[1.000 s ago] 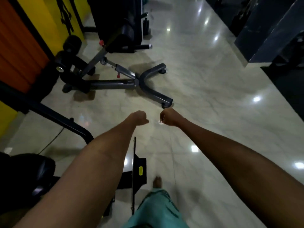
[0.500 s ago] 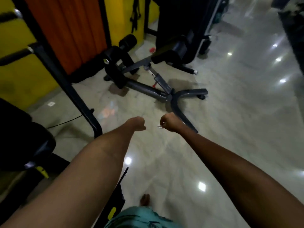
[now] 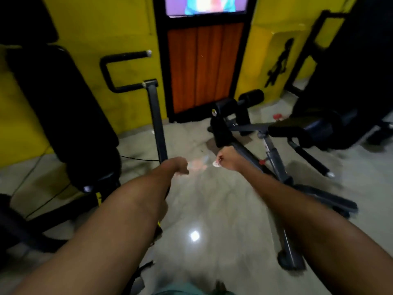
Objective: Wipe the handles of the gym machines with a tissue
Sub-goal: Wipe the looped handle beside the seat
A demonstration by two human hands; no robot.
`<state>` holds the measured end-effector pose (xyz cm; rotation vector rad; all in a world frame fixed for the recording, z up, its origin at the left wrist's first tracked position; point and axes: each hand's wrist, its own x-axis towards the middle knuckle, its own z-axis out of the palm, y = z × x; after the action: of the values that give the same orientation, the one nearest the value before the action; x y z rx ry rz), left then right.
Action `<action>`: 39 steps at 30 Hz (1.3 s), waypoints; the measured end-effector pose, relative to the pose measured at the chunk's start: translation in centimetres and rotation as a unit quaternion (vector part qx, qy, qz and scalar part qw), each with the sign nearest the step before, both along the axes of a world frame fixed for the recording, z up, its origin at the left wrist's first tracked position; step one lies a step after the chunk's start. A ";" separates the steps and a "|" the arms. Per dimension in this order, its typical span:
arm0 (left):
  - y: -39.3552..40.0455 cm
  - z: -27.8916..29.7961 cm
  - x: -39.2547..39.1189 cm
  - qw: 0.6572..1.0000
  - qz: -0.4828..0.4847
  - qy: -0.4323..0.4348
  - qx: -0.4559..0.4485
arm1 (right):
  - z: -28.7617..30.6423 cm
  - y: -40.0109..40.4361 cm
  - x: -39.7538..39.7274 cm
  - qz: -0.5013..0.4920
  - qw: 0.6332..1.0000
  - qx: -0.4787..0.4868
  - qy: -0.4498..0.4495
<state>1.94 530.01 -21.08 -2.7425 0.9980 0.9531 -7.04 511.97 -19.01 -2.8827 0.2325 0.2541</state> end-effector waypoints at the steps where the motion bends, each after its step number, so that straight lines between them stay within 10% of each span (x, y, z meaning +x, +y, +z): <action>1: 0.1 0.3 0.5 1.000 0.019 -0.001 -0.004 | 0.3 -0.4 1.5 0.022 1.000 0.003 -0.002; 16: 2.4 -1.5 13.0 0.969 0.232 0.066 0.046 | -1.6 0.4 21.7 0.228 0.971 0.064 0.040; 39: 5.2 4.4 48.0 0.933 0.320 -0.137 -0.092 | 1.9 1.7 62.2 0.338 0.938 0.076 -0.024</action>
<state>49.89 535.18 -16.66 -3.3079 0.1394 0.5019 55.20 513.65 -17.11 -2.6997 -0.7663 0.2972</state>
